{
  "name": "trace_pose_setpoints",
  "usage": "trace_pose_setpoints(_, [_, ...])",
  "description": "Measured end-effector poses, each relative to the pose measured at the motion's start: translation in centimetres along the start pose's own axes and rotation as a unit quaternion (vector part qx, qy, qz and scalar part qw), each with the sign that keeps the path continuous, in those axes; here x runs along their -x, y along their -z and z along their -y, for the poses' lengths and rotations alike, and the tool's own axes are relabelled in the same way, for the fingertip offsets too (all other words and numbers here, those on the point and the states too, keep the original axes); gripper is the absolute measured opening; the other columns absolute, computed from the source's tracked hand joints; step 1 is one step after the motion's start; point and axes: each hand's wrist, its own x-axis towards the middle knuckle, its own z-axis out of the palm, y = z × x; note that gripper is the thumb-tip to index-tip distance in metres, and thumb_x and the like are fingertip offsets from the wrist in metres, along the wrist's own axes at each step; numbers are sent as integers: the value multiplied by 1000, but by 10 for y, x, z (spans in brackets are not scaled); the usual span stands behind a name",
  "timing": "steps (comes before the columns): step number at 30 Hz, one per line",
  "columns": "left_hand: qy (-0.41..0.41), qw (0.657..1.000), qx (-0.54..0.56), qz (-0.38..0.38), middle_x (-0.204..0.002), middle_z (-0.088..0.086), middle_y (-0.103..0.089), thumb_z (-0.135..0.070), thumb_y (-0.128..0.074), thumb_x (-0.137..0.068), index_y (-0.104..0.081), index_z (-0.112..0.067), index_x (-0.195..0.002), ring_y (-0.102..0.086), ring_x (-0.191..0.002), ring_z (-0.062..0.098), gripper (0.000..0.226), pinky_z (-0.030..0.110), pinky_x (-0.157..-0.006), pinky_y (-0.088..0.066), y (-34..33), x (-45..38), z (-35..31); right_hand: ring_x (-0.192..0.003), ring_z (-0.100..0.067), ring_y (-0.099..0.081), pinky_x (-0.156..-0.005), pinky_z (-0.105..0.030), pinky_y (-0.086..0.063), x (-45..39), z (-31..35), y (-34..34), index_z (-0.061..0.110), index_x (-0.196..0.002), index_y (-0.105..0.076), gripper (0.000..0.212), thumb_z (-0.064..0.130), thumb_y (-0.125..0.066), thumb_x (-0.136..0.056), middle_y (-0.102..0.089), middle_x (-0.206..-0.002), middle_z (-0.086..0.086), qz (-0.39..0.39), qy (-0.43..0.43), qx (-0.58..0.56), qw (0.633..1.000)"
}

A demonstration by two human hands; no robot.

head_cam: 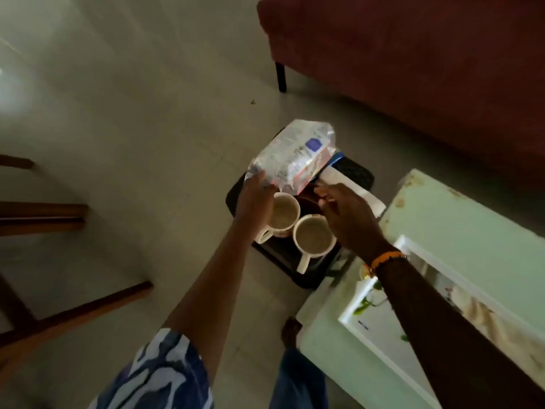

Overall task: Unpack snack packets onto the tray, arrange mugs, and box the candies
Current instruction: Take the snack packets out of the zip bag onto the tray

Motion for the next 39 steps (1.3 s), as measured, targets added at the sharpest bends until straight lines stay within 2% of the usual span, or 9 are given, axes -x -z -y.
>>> trace_pose_setpoints(7, [166, 982, 76, 47, -115, 11, -61, -33, -54, -87, -53, -8, -122, -59, -90, 23, 44, 29, -74, -44, -3, -94, 39, -127, -24, -46, -107, -49, -37, -84, -28, -37, 24, -131, -43, 41, 20, -45, -90, -46, -141, -6, 37, -104, -22, 994])
trace_pose_setpoints(11, [238, 960, 138, 54, -112, 11, -62, -46, -65, -78, -56, -5, -121, -57, -92, 24, 60, 28, -76, -40, -8, -118, 51, -121, -22, -51, -100, -37, -44, -104, -36, -43, 25, -133, -39, 43, 22, -48, -91, -50, -137, -6, 48, -111, -64, 991])
trace_pose_setpoints(17, [196, 959, 197, 45, -101, 14, -70, -31, -76, -72, -64, -2, -108, -65, -81, 22, 47, 30, -75, -53, -7, -121, 50, -101, -4, -51, -55, 5, -36, -111, -36, -50, 22, -134, -34, 53, 28, -58, -87, -52, -137, -2, 67, -124, -102, 985])
trace_pose_setpoints(22, [151, 951, 271, -7, -102, 23, -65, -16, -68, -81, -62, -6, -96, -60, -89, 29, 19, 49, -87, -51, -2, -122, 43, -104, -1, -47, -73, 5, -35, -107, -31, -56, 25, -137, -29, 63, 26, -62, -84, -52, -137, 0, 78, -136, -161, 974])
trace_pose_setpoints(26, [58, 965, 255, -3, -90, 17, -57, -13, -61, -86, -55, -17, -75, -51, -80, 22, 13, 30, -65, -41, 7, -124, 33, -123, -15, -49, -99, -26, -40, -108, -24, -57, 23, -139, -27, 63, 27, -60, -86, -45, -143, -2, 96, -138, -163, 972])
trace_pose_setpoints(30, [-90, 977, 183, -67, -70, 2, -56, -5, -65, -79, -52, -18, -66, -48, -63, 4, 22, 20, -62, -39, 13, -112, 8, -121, -14, -48, -102, -36, -41, -107, -7, -45, 23, -135, -36, 51, 31, -53, -89, -48, -139, -2, 44, -164, -204, 964])
trace_pose_setpoints(33, [-237, 960, 132, -72, -103, 8, -68, -2, -64, -73, -60, -9, -73, -63, -92, 14, 9, 16, -74, -45, 13, -81, -21, -111, -19, -53, -89, -35, -47, -98, 15, -20, 19, -128, -46, 37, 33, -45, -93, -55, -122, -1, -23, -200, -382, 902])
trace_pose_setpoints(37, [-418, 906, -49, -34, -123, 11, -64, -8, -55, -75, -64, -6, -69, -56, -118, 28, 10, 56, -96, -43, -4, -16, -41, -107, -28, -62, -93, -45, -51, -60, 20, 28, 15, -117, -58, 51, 51, -53, -81, -63, -120, -13, -27, -251, -616, 747])
trace_pose_setpoints(39, [-453, 880, -140, -34, -125, 4, -64, -9, -64, -75, -65, -13, -69, -52, -123, 29, 6, 67, -101, -33, -21, 18, -40, -97, -29, -64, -88, -47, -52, -33, 11, 46, 14, -110, -62, 57, 51, -63, -67, -64, -109, -14, -33, -263, -644, 718])
